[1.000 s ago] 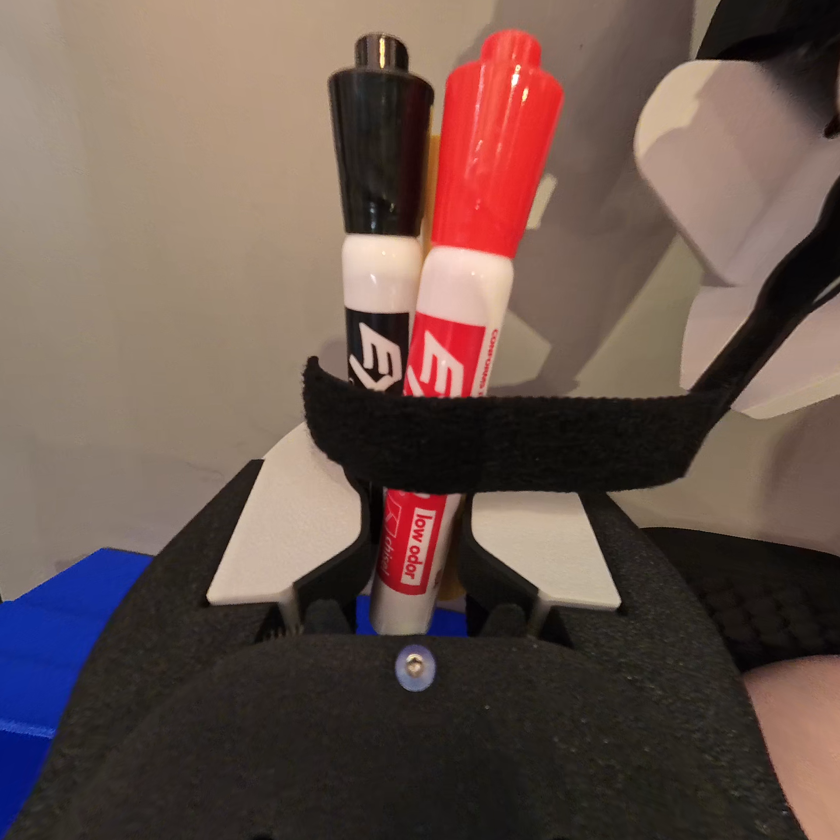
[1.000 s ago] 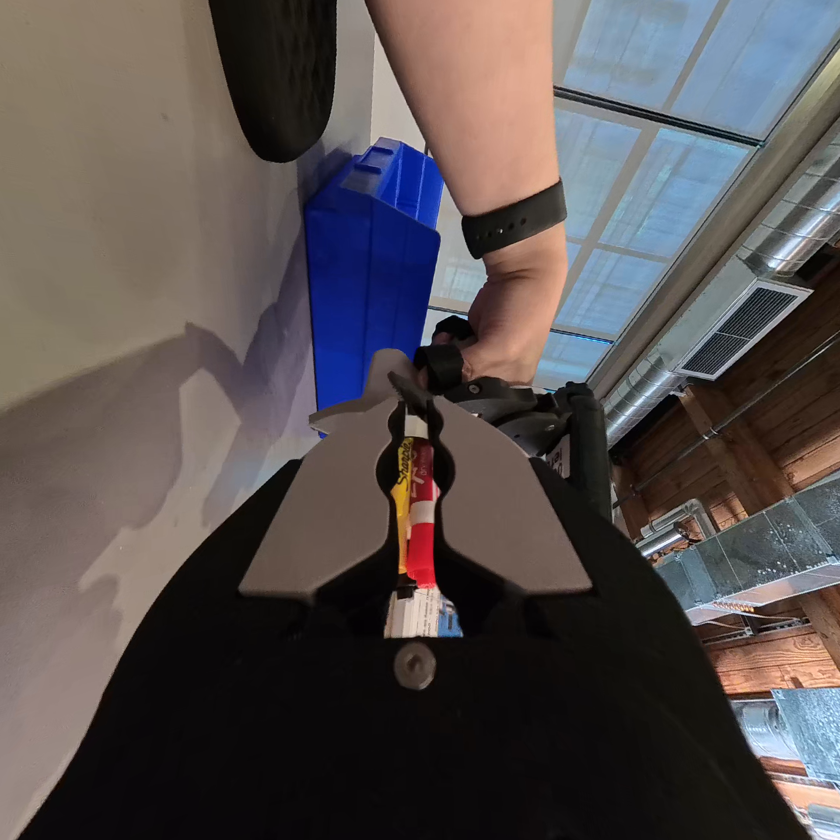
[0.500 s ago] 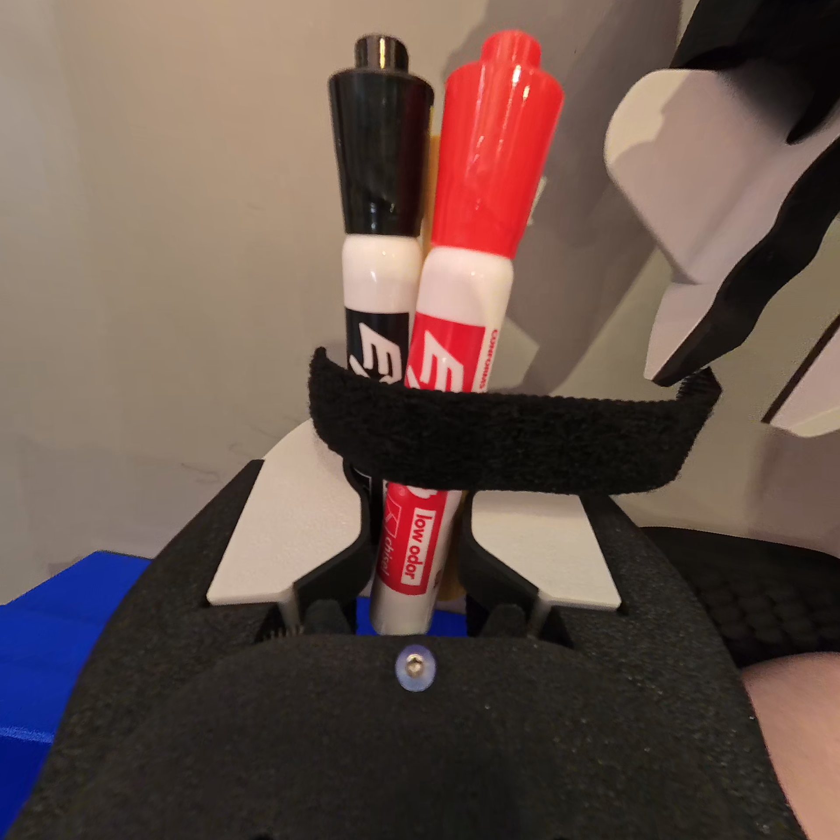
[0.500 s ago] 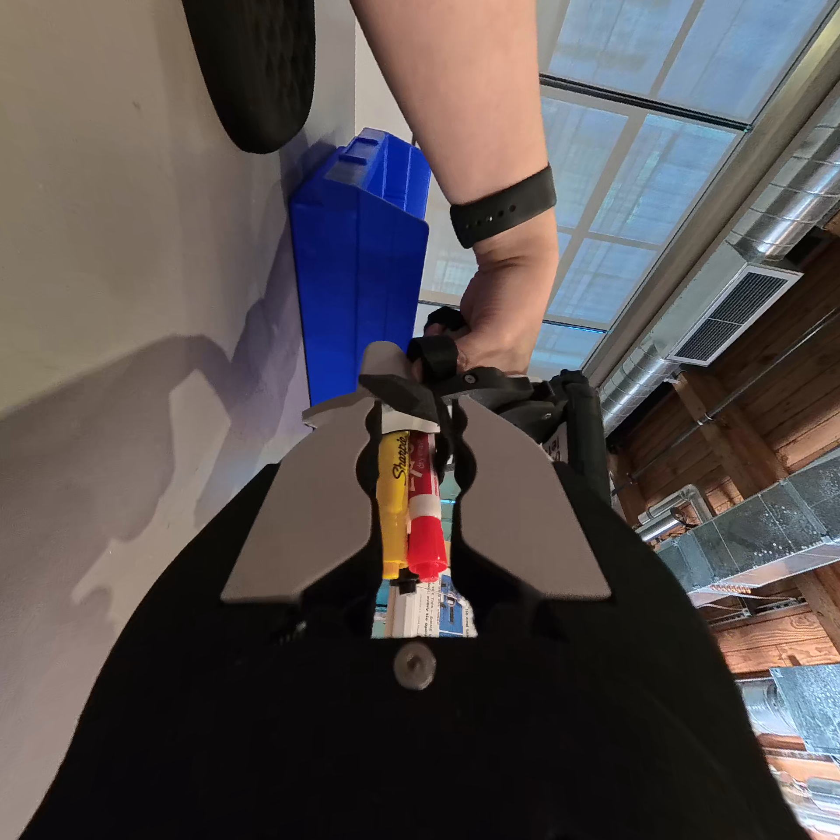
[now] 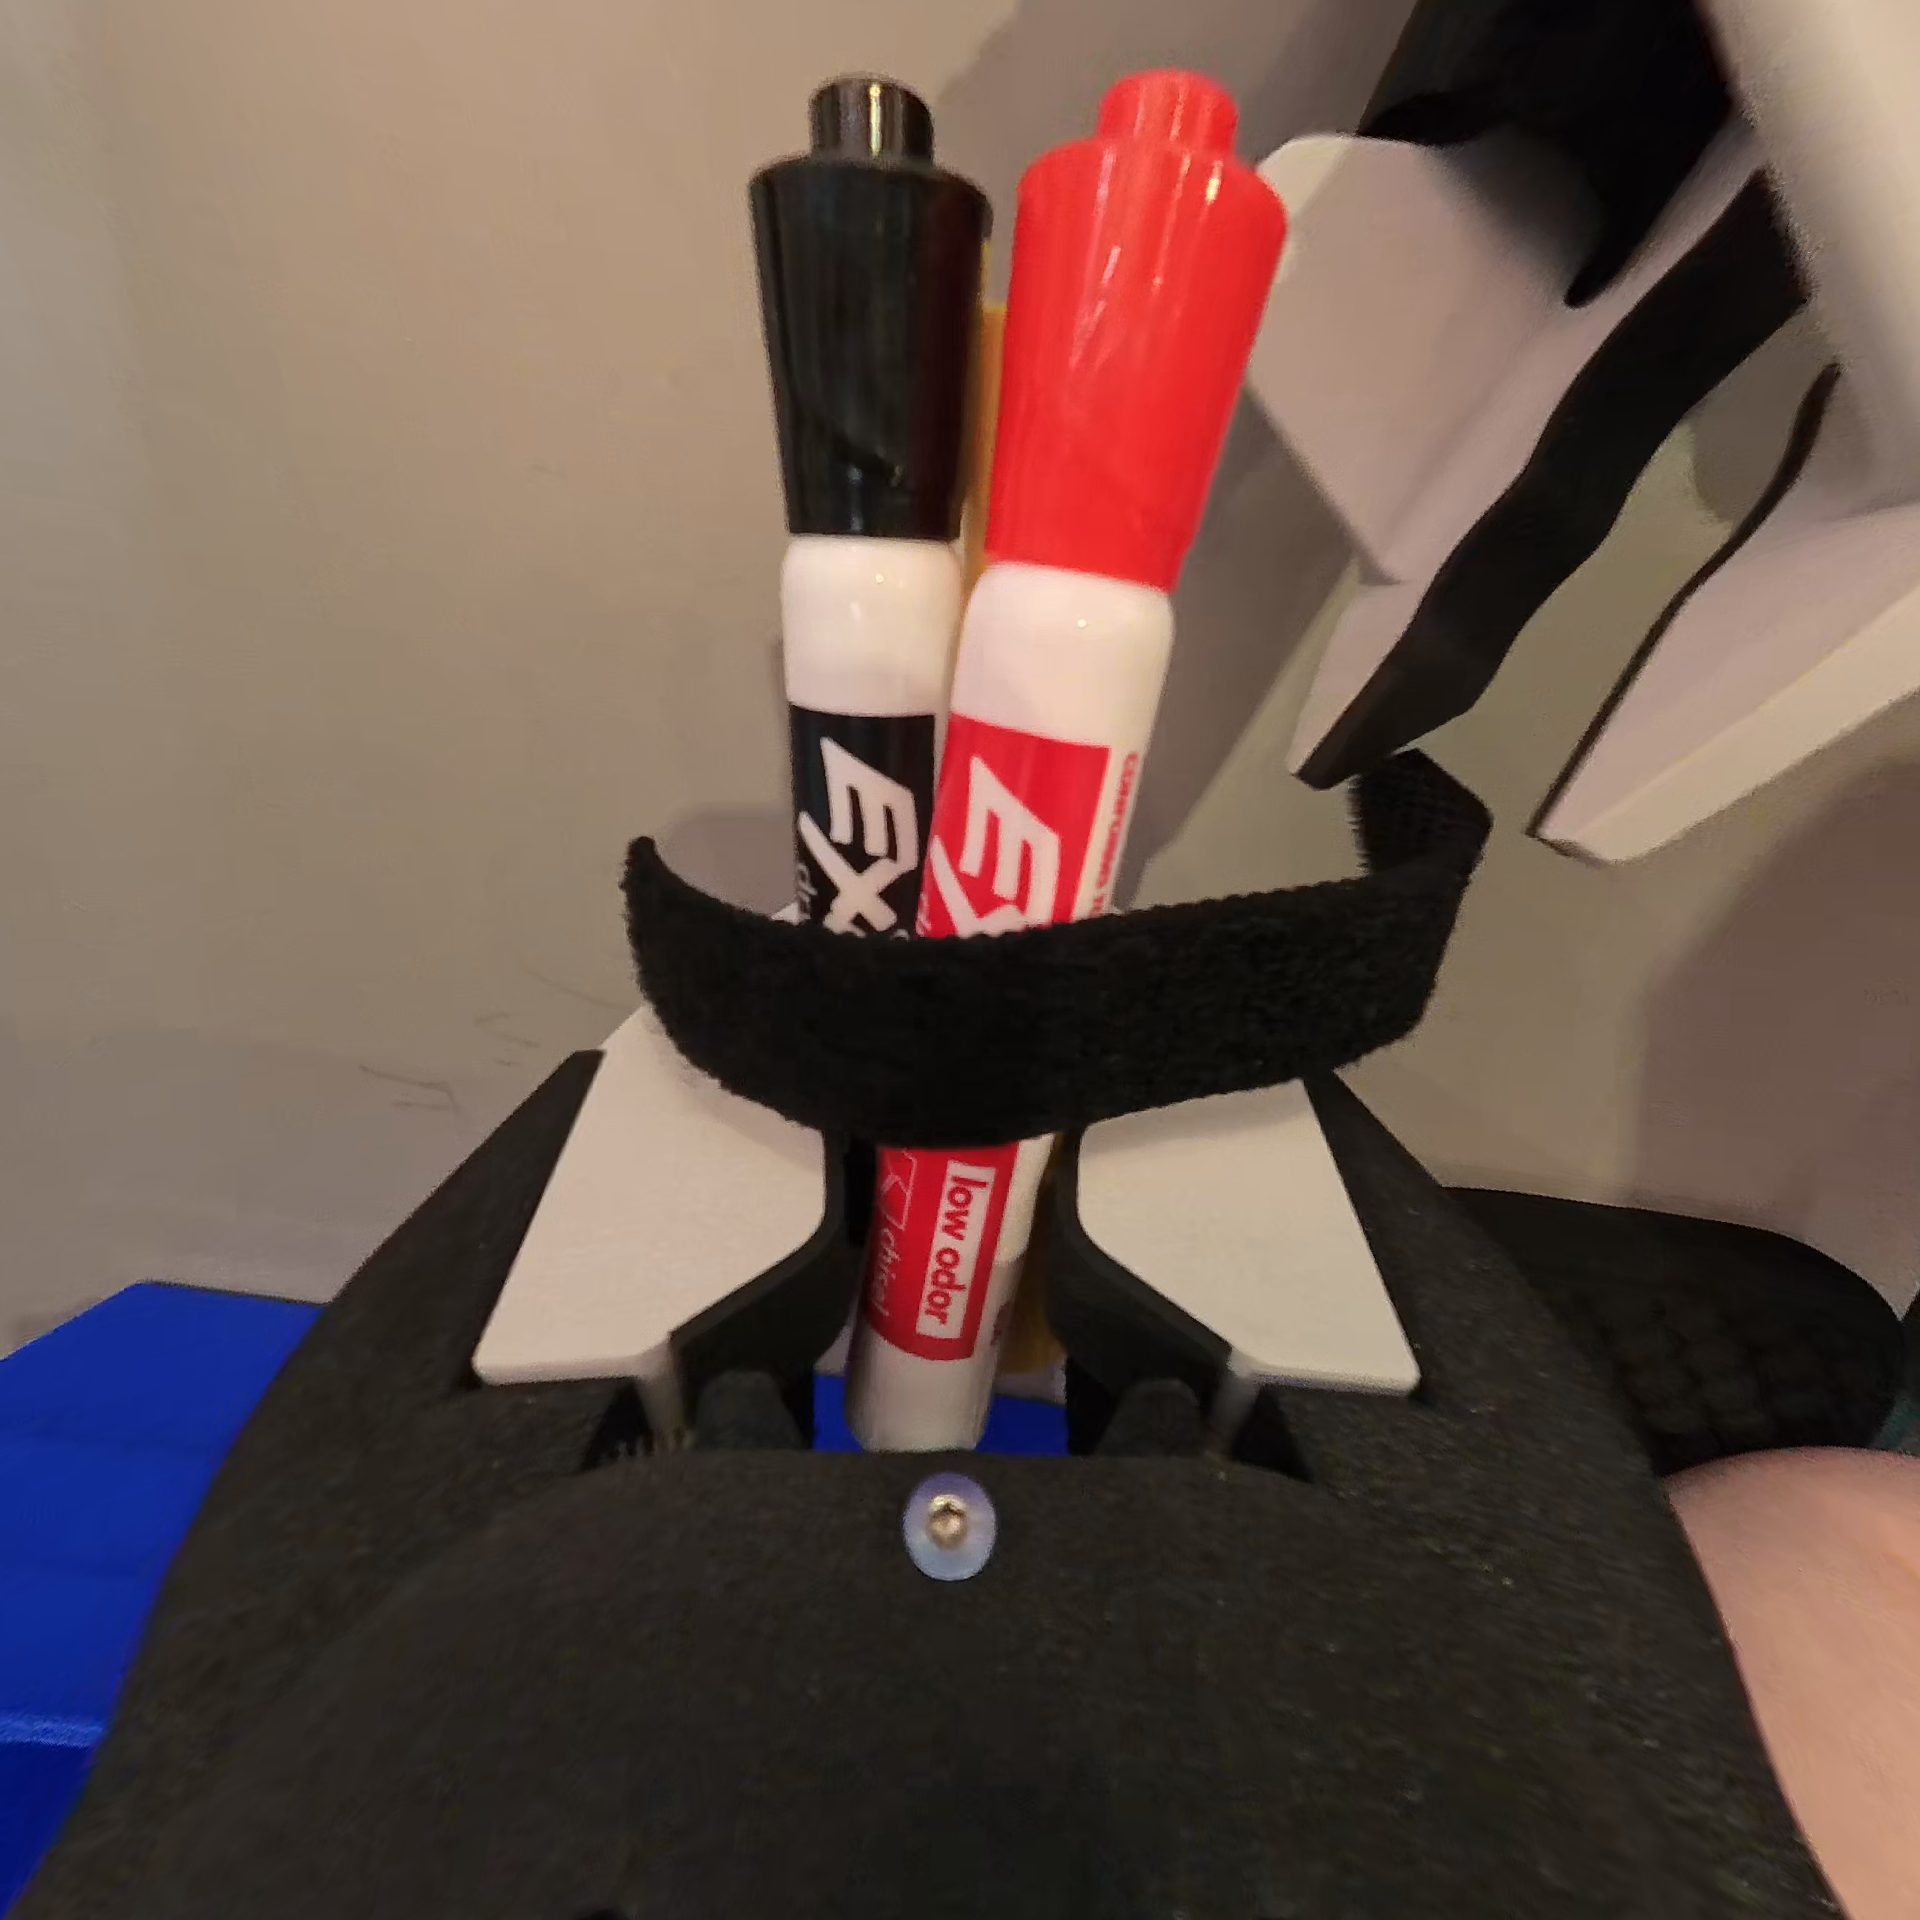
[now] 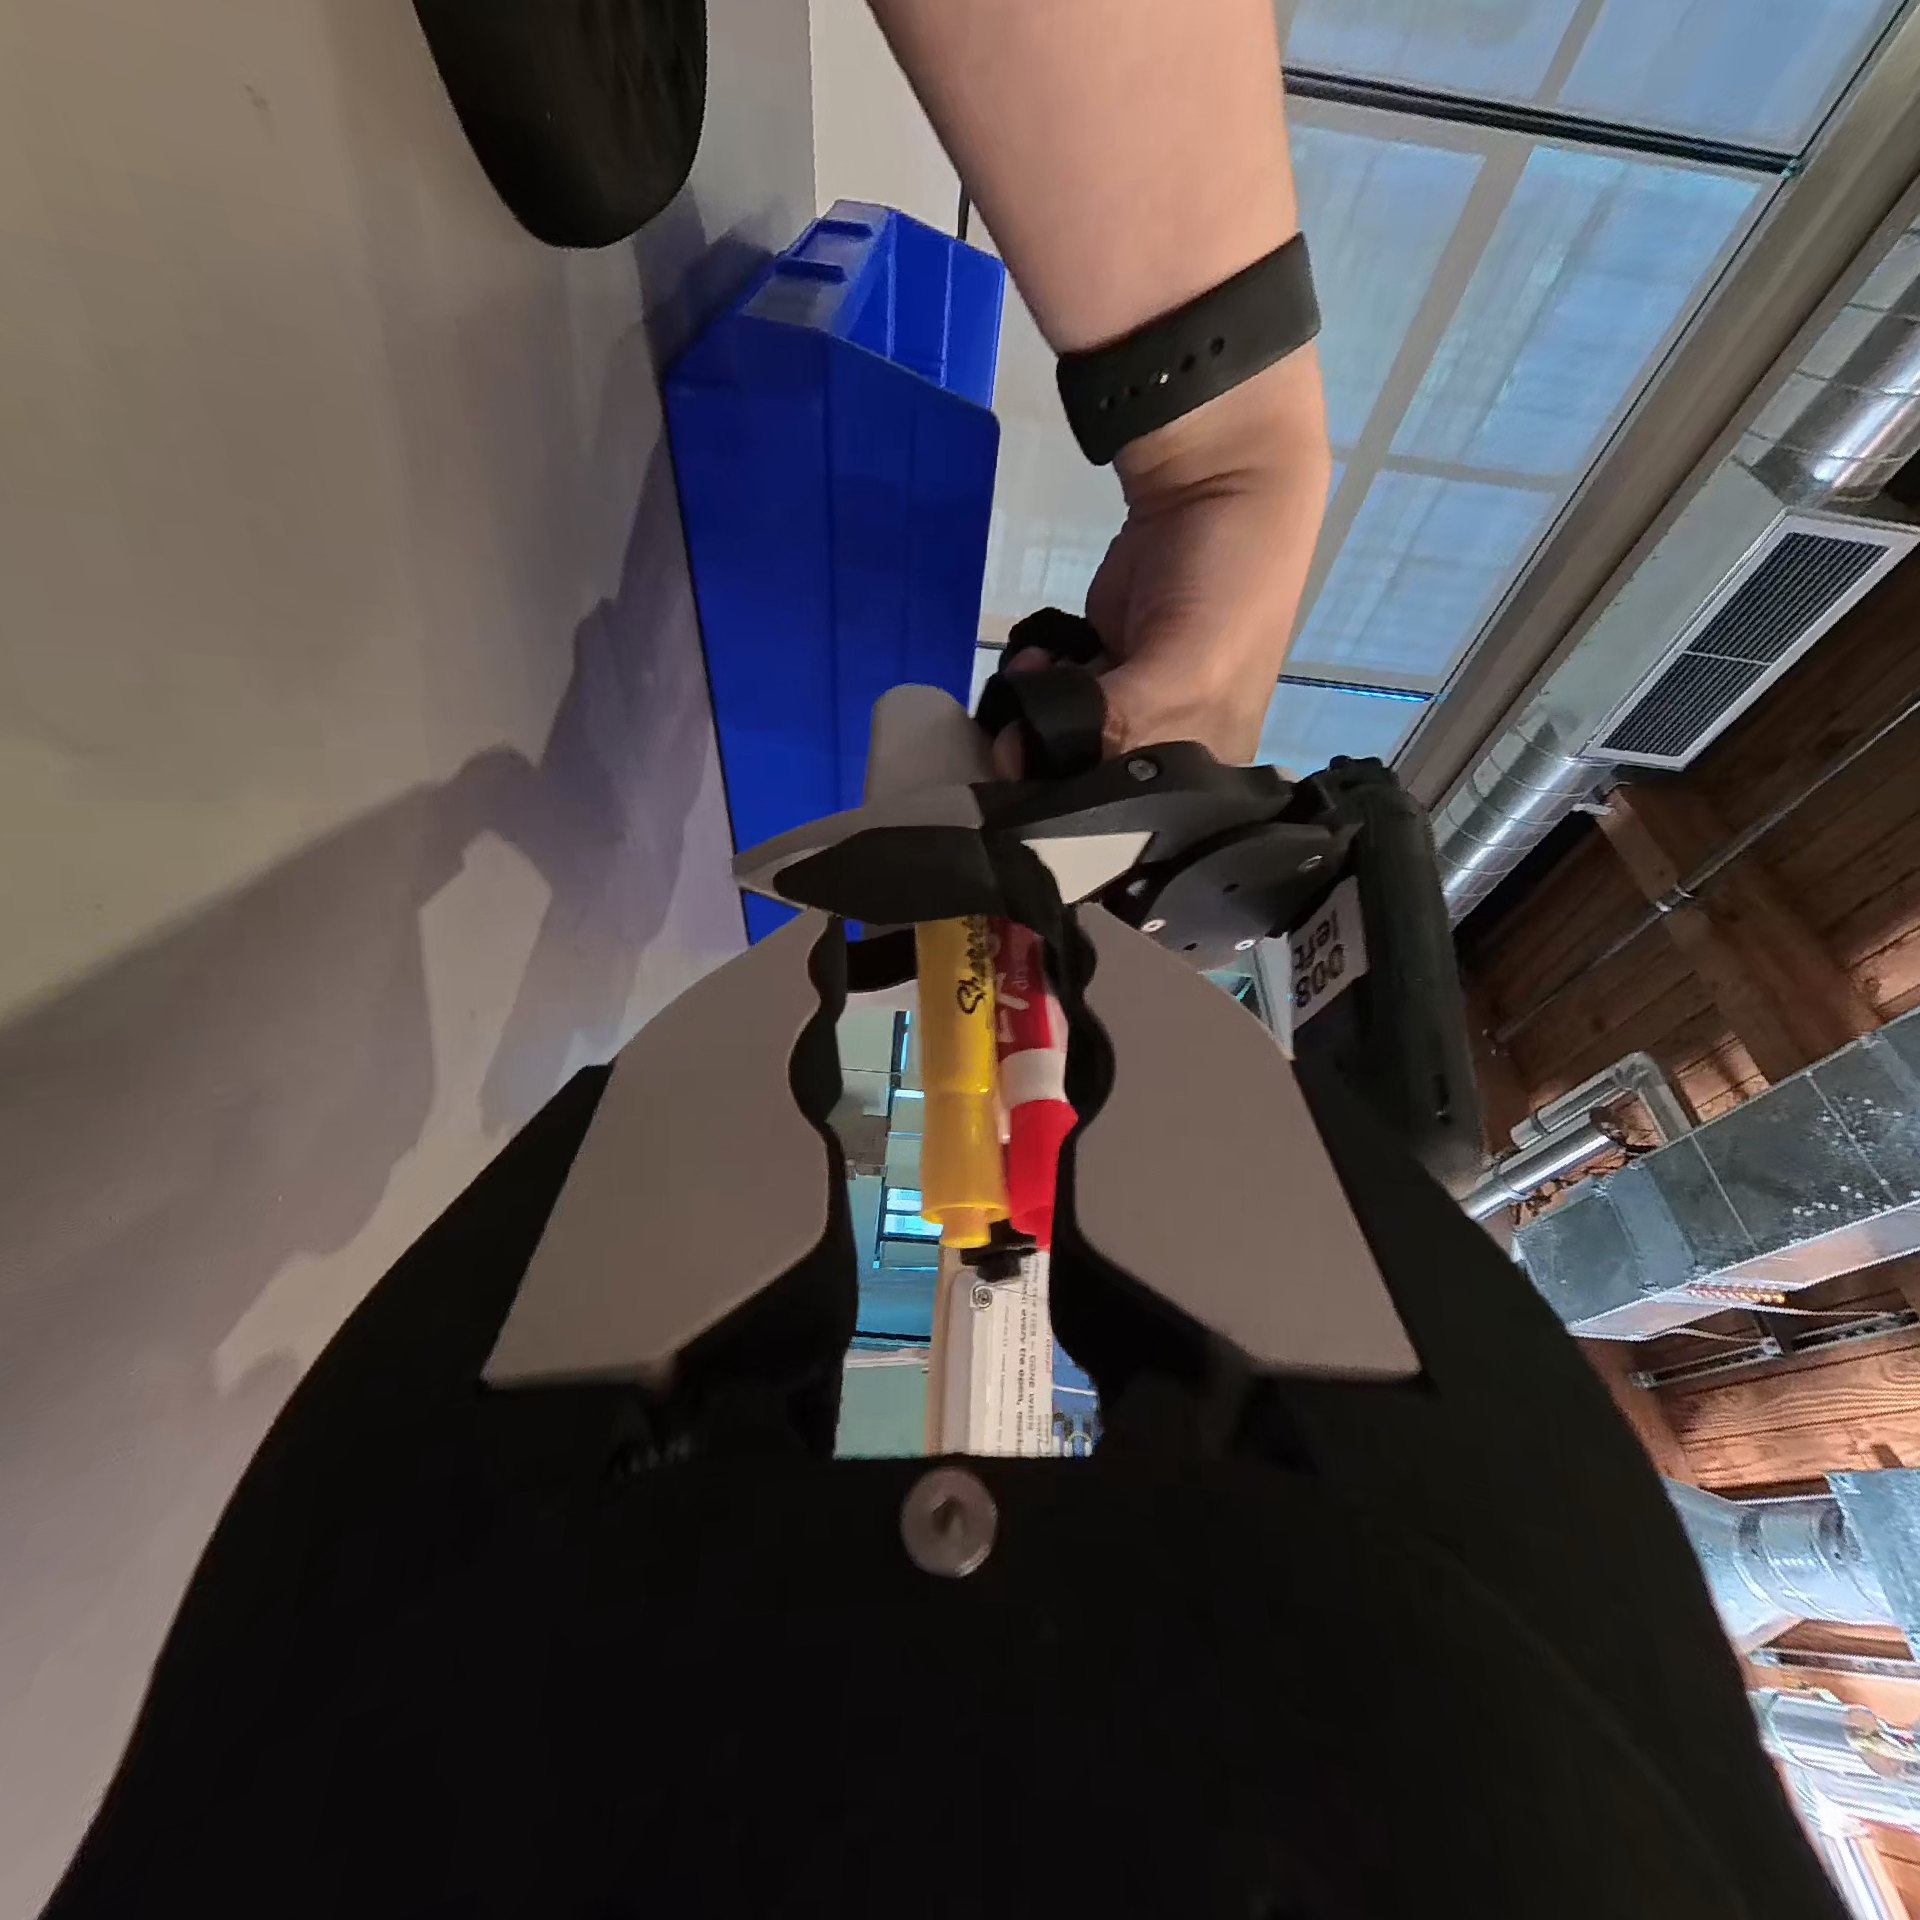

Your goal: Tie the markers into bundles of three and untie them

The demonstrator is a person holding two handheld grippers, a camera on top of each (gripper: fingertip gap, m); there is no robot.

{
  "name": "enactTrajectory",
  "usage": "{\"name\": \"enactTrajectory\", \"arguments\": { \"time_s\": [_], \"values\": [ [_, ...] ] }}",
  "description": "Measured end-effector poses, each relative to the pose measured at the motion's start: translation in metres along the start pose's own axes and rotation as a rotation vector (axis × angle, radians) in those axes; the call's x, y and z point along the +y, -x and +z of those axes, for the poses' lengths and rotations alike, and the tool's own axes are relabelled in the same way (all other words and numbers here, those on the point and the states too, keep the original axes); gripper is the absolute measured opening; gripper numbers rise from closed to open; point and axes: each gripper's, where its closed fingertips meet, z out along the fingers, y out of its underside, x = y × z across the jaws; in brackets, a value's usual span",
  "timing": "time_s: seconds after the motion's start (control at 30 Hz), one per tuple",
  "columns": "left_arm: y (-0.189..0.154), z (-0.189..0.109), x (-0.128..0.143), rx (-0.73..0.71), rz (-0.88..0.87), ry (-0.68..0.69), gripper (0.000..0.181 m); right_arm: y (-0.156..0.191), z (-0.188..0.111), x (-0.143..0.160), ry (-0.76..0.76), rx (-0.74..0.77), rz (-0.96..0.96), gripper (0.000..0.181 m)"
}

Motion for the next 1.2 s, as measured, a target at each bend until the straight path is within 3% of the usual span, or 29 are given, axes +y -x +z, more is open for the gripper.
{"name": "enactTrajectory", "arguments": {
  "time_s": [0.67,1.2],
  "values": [
    [-0.006,0.002,-0.002,0.034,0.008,0.001,0.042,0.002,0.003,0.000,0.005,-0.013,0.066,0.042],
    [-0.015,0.013,-0.005,0.057,0.046,0.044,0.042,0.006,0.008,0.006,0.053,-0.052,0.091,0.032]
  ]
}}
